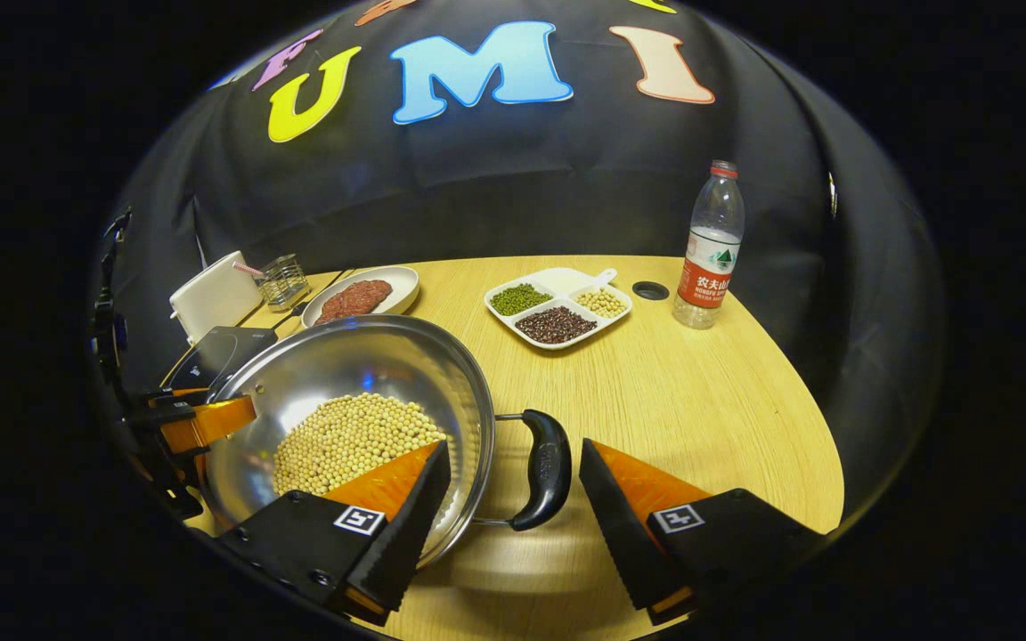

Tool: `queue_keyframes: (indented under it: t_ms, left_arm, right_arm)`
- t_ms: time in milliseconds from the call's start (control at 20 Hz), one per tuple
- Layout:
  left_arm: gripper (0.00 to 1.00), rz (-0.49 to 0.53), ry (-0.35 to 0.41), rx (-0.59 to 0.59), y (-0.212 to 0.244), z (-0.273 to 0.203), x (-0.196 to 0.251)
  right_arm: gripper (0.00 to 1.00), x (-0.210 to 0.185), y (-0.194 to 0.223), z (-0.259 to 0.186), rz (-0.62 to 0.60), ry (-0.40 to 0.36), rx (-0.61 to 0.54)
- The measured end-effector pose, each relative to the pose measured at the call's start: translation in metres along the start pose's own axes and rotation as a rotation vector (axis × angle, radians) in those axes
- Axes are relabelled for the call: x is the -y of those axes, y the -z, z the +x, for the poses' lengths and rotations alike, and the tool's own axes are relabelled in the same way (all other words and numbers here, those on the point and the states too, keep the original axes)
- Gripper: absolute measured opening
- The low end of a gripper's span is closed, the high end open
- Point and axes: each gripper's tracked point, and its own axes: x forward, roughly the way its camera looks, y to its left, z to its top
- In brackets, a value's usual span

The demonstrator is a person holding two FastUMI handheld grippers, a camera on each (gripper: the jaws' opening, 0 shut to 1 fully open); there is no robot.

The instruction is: First push the handle of the pot to place it horizontally, then grasp the pot with both hands and set it on the induction cooktop.

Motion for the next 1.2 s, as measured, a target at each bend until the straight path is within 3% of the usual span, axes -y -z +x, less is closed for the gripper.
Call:
queue_keyframes:
  t_ms: [50, 150, 300, 500, 550, 600, 750, 1000, 1200]
  left_arm:
    - [0.84, 0.002, -0.006, -0.007, 0.001, 0.002, 0.000]
    - [0.82, 0.003, -0.006, -0.017, 0.003, 0.006, 0.003]
    - [0.84, 0.017, -0.010, -0.030, 0.004, 0.007, 0.005]
    - [0.84, 0.043, -0.045, -0.053, 0.009, 0.013, -0.001]
    - [0.68, 0.024, -0.043, -0.048, 0.008, 0.013, -0.002]
    - [0.70, 0.006, -0.033, -0.043, 0.008, 0.012, -0.002]
    - [0.60, -0.021, -0.026, -0.059, 0.008, 0.012, 0.000]
    - [0.58, -0.040, -0.021, -0.055, 0.001, 0.011, 0.004]
    - [0.58, -0.033, -0.009, -0.037, -0.014, 0.003, 0.008]
  right_arm:
    - [0.88, -0.001, 0.000, 0.002, 0.014, -0.003, -0.006]
    - [0.88, -0.001, 0.004, 0.006, 0.039, -0.004, -0.030]
    - [0.68, 0.000, 0.007, 0.012, 0.065, 0.007, -0.048]
    - [0.65, 0.000, 0.007, 0.011, 0.084, 0.009, -0.057]
    - [0.64, 0.000, 0.007, 0.012, 0.086, 0.007, -0.058]
    - [0.64, 0.000, 0.007, 0.013, 0.093, 0.008, -0.061]
    - [0.56, -0.002, 0.006, 0.013, 0.117, 0.004, -0.077]
    - [0.43, 0.001, 0.007, 0.009, 0.153, -0.001, -0.109]
    - [0.43, 0.001, -0.005, -0.005, 0.143, 0.018, -0.096]
